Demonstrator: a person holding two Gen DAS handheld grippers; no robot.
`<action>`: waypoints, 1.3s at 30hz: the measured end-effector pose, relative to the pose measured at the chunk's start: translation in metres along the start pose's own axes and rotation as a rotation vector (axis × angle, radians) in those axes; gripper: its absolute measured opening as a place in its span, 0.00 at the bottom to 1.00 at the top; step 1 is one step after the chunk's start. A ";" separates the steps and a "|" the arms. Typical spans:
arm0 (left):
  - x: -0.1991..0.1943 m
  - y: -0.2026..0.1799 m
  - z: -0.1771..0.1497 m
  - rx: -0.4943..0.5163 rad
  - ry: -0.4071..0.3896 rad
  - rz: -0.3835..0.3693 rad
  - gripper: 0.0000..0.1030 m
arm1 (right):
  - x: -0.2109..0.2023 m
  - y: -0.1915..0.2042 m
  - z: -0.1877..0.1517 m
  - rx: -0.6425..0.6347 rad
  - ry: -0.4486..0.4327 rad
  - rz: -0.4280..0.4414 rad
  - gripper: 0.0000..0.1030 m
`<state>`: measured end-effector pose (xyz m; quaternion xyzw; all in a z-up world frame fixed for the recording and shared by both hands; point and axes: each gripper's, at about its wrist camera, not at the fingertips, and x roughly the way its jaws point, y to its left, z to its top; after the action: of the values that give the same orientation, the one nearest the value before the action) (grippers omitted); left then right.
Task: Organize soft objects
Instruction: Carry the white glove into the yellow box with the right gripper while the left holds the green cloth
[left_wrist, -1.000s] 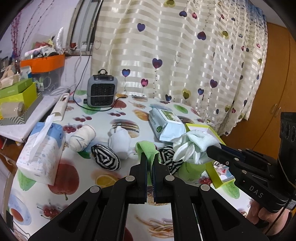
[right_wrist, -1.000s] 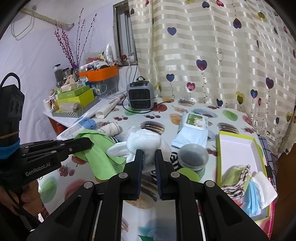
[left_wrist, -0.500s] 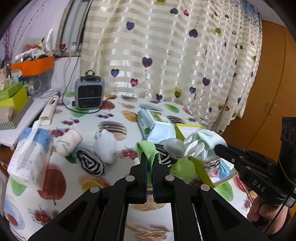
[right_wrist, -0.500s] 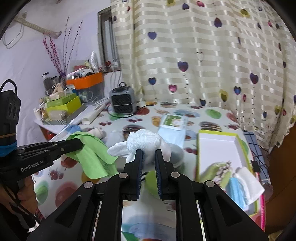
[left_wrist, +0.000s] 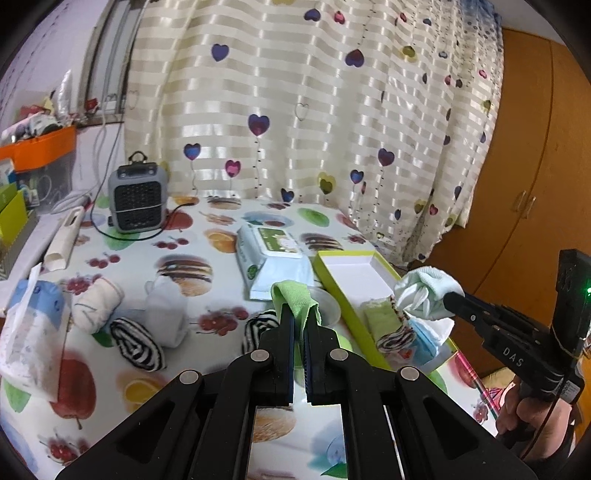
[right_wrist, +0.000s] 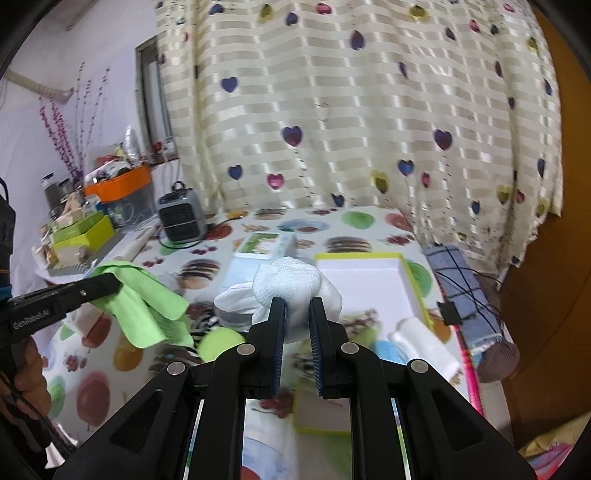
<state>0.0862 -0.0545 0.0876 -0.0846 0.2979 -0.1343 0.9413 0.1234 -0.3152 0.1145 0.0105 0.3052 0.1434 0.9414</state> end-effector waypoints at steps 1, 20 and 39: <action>0.002 -0.003 0.001 0.006 0.001 -0.005 0.04 | 0.001 -0.003 -0.002 0.004 0.005 -0.005 0.14; 0.032 -0.050 0.010 0.078 0.034 -0.069 0.04 | 0.018 -0.041 -0.049 0.056 0.137 -0.031 0.14; 0.064 -0.074 0.011 0.114 0.084 -0.097 0.04 | 0.074 -0.061 -0.037 0.083 0.155 -0.018 0.14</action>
<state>0.1276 -0.1433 0.0796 -0.0398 0.3244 -0.1999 0.9237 0.1751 -0.3554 0.0351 0.0358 0.3828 0.1224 0.9150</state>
